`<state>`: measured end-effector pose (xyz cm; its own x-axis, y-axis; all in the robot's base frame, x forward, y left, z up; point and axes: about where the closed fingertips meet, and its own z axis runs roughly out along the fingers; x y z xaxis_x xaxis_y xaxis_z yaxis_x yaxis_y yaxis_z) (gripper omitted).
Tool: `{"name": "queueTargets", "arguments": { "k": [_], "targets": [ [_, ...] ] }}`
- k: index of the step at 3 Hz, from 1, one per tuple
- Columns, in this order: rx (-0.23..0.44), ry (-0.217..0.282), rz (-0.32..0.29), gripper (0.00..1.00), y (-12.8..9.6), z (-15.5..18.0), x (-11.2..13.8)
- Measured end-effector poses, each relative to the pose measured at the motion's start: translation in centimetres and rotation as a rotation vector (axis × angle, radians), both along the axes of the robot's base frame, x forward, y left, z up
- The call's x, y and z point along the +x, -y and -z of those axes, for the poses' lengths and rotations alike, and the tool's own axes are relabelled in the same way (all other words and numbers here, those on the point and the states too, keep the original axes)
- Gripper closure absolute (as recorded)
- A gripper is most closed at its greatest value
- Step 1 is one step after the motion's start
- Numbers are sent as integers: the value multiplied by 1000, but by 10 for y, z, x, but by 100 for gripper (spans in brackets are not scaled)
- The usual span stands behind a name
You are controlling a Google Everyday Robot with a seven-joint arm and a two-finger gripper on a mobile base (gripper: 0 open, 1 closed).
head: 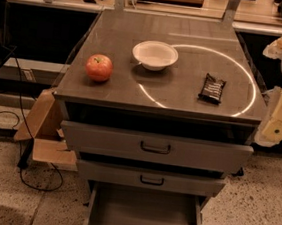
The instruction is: Place rxbar chocolate into bottom drawer
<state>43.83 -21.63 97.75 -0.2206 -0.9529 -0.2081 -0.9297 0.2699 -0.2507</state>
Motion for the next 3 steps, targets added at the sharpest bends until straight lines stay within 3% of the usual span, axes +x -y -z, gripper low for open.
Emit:
{"name": "queueTargets", "arguments": {
  "k": [1,2,3],
  "targets": [
    [4,10,-1,0,-2,-1,1],
    [8,19,37,0,-12,2,7],
    [-4,9,123,0,-26,15,14]
  ]
}}
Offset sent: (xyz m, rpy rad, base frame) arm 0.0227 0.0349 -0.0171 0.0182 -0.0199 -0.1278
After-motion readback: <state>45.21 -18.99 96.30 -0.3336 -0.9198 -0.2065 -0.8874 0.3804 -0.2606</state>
